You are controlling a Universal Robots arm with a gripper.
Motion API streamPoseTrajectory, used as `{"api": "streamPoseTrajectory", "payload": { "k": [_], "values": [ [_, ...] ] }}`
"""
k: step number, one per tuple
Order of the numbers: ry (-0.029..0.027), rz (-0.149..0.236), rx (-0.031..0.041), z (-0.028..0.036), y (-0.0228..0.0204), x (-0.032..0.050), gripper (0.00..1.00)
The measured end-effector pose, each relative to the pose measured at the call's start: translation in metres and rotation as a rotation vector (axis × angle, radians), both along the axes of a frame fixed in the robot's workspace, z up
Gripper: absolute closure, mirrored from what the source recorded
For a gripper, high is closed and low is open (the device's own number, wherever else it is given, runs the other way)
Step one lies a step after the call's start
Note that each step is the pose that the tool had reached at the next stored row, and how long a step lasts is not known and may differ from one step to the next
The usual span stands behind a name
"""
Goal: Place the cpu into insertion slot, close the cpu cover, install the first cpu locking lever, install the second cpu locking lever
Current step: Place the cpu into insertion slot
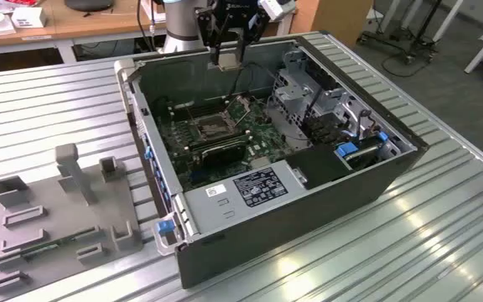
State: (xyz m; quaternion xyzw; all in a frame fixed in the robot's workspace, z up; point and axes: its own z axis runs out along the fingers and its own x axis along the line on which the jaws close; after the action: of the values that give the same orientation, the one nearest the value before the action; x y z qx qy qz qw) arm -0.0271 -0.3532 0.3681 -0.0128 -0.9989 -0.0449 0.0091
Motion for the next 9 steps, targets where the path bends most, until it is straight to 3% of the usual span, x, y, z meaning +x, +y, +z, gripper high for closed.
{"api": "streamPoseTrajectory", "payload": {
  "k": [9],
  "values": [
    [0.0001, 0.0, -0.0002, -0.0002, 0.0, -0.0004, 0.46]
  ]
}}
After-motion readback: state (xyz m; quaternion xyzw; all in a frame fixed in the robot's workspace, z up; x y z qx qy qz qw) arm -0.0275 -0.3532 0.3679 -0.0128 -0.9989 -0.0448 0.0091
